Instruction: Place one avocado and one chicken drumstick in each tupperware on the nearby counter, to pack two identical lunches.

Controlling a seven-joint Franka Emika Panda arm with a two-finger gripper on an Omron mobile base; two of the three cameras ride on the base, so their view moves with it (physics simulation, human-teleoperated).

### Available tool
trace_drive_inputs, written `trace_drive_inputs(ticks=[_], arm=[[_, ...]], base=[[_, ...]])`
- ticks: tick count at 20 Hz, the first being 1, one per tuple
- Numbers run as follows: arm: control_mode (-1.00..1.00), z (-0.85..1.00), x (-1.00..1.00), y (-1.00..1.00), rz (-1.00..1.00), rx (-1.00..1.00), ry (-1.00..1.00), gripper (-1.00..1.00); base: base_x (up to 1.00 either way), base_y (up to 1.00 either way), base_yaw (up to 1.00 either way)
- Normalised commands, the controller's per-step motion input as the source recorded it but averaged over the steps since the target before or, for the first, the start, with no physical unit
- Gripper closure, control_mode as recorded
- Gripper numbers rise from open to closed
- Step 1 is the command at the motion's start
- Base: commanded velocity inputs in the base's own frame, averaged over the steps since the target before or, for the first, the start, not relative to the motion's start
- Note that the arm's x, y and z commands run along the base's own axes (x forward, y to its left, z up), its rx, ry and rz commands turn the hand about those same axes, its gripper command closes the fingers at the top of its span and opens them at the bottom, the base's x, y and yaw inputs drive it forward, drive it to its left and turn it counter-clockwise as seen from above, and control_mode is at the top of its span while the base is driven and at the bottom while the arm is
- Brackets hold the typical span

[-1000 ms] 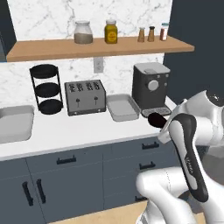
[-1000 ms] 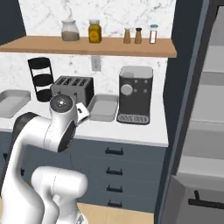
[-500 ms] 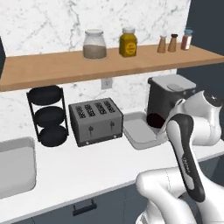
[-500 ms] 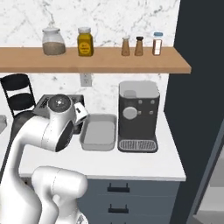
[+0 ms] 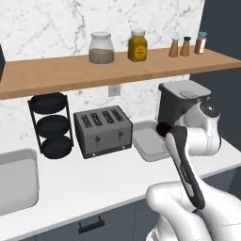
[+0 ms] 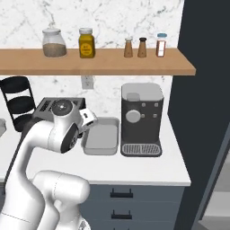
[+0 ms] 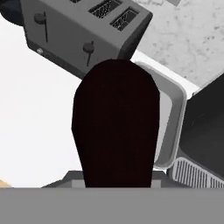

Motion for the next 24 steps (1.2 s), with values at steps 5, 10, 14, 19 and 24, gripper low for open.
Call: trace_drive_inputs(ticks=[5, 10, 14, 19, 24], arm=[[-1.00, -0.49, 0.69, -0.63, -0.07, 0.00, 0.09, 1.00], [-1.00, -0.37, 0.86, -0.19, -0.03, 0.05, 0.21, 1.00], [-1.00, -0.16, 0.70, 0.22, -0.01, 0.00, 0.20, 1.00], [-1.00, -0.09, 0.64, 0.07, 0.00, 0.00, 0.11, 1.00], [-1.00, -0.26, 0.52, -0.10, 0.00, 0.00, 0.00, 1.00]], base=[[0.00, 0.00, 0.00], [0.00, 0.00, 0.00], [0.00, 0.00, 0.00], [0.00, 0.00, 0.00], [0.00, 0.00, 0.00]])
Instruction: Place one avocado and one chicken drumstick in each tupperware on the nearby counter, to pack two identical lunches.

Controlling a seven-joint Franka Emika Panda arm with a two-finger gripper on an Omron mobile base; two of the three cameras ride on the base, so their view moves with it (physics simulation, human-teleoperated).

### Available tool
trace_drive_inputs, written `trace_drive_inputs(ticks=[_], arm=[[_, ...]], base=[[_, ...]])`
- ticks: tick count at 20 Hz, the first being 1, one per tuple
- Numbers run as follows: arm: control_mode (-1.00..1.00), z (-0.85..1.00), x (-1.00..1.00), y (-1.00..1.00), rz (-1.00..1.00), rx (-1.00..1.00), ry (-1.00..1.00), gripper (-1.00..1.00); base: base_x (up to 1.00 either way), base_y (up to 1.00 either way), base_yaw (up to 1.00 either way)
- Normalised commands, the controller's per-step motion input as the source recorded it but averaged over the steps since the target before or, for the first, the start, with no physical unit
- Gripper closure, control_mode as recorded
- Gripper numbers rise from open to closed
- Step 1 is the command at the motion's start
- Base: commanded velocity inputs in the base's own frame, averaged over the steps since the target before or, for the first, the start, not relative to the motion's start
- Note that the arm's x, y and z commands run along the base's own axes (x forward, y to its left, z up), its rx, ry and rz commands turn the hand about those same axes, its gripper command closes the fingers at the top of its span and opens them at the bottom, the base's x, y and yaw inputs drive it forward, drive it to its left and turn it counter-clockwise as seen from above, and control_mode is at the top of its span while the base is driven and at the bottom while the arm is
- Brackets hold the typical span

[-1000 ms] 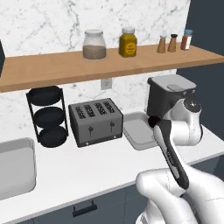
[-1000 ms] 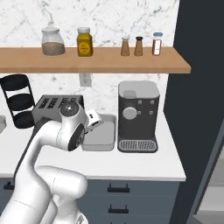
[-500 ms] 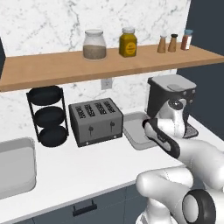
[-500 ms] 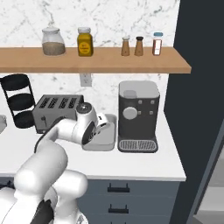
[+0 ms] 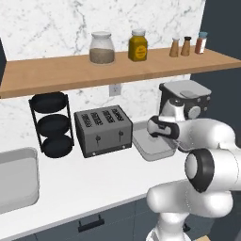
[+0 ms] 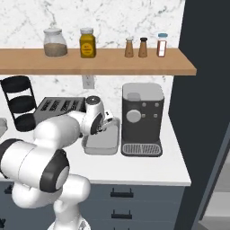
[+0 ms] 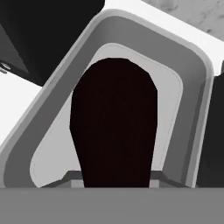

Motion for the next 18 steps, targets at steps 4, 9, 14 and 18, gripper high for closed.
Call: trace_drive_inputs(ticks=[4, 9, 14, 18], arm=[[-1.00, -0.43, 0.36, -0.03, 0.00, 0.00, 0.00, 1.00], [-1.00, -0.48, 0.26, -0.01, 0.00, 0.00, 0.00, 1.00], [-1.00, -0.32, 0.28, -0.04, 0.00, 0.00, 0.00, 1.00], [-1.00, -0.25, 0.27, 0.00, 0.00, 0.00, 0.00, -1.00]], base=[[0.00, 0.00, 0.00], [0.00, 0.00, 0.00], [0.00, 0.00, 0.00], [0.00, 0.00, 0.00]])
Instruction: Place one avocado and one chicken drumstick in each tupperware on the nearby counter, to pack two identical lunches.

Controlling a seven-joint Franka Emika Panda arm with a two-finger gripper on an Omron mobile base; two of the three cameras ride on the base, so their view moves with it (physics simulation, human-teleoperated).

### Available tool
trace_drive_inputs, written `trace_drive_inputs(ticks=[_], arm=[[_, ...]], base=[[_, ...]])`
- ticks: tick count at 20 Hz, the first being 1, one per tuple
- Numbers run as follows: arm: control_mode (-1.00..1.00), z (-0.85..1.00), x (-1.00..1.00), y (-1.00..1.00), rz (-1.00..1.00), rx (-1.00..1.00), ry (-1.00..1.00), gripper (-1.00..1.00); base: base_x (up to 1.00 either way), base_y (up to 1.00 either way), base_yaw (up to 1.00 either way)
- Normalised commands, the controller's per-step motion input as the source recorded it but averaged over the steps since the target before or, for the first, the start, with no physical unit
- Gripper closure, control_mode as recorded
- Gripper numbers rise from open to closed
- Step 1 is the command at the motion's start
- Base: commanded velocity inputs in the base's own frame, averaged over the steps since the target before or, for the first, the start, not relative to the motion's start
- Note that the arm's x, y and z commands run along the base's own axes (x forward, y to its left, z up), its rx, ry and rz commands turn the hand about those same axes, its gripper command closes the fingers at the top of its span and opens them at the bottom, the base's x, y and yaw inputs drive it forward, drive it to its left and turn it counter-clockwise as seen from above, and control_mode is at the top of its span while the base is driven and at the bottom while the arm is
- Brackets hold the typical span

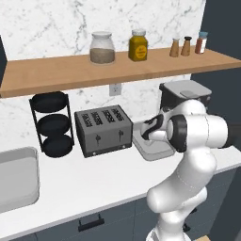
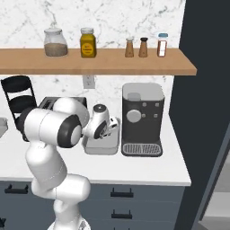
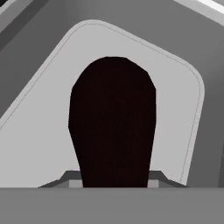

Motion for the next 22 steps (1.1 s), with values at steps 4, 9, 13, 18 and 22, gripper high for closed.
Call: trace_drive_inputs(ticks=[4, 9, 13, 18, 22], arm=[[-1.00, 0.01, 0.00, 0.00, 0.00, 0.00, -0.01, -1.00], [-1.00, 0.27, -0.26, 0.00, 0.00, 0.00, -0.11, -1.00], [-1.00, 0.76, -0.91, 0.00, 0.00, 0.00, -0.30, -1.00], [-1.00, 0.70, -1.00, 0.00, 0.00, 0.00, -0.21, -1.00], [-1.00, 0.99, -0.99, 0.08, 0.00, 0.00, -0.19, -1.00]], base=[[0.00, 0.00, 0.00], [0.00, 0.00, 0.00], [0.00, 0.00, 0.00], [0.00, 0.00, 0.00], [0.00, 0.00, 0.00]])
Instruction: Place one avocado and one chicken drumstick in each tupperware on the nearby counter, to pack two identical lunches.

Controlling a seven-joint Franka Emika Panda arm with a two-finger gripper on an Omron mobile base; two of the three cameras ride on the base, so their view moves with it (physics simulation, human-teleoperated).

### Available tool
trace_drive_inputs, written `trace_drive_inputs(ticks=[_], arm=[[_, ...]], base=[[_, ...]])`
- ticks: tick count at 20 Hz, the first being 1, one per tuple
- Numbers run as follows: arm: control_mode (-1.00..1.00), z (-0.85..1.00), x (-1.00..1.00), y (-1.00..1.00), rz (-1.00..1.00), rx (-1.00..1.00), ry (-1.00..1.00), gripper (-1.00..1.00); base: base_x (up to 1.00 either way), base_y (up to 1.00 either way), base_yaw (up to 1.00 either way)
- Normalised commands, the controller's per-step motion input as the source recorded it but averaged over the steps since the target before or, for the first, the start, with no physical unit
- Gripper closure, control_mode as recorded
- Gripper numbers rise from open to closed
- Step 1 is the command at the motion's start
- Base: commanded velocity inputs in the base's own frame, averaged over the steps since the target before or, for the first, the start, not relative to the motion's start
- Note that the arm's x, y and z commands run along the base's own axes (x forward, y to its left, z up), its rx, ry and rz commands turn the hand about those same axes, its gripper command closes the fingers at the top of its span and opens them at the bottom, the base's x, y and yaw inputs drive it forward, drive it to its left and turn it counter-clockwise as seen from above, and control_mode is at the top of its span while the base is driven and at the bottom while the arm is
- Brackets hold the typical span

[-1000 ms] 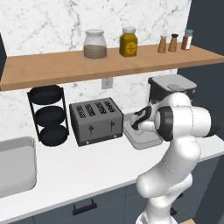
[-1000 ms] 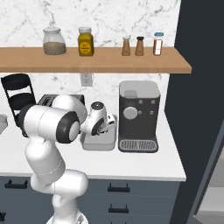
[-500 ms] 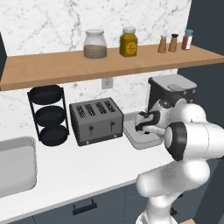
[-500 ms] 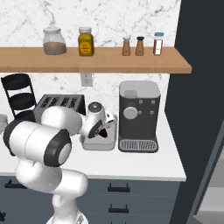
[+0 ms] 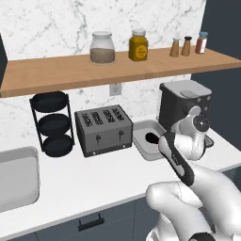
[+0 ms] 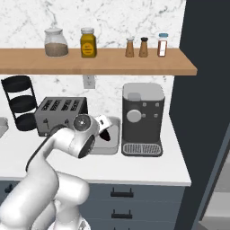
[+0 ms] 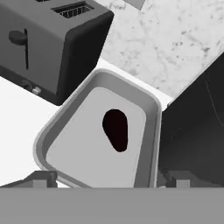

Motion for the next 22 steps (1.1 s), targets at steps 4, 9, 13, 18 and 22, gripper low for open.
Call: trace_drive_inputs(ticks=[4, 9, 13, 18, 22], arm=[[-1.00, 0.99, -0.79, 0.23, -0.03, 0.00, -0.10, -1.00], [-1.00, 0.57, -0.45, 0.36, -0.24, 0.07, 0.00, -1.00], [-1.00, 0.44, -0.11, 0.15, -0.40, 0.31, 0.04, -1.00], [-1.00, 0.01, -0.34, -0.03, -0.16, 0.30, 0.01, -1.00], [-1.00, -0.32, -0.74, 0.01, 0.00, 0.00, 0.00, -1.00]], base=[[0.00, 0.00, 0.00], [0.00, 0.00, 0.00], [0.00, 0.00, 0.00], [0.00, 0.00, 0.00], [0.00, 0.00, 0.00]])
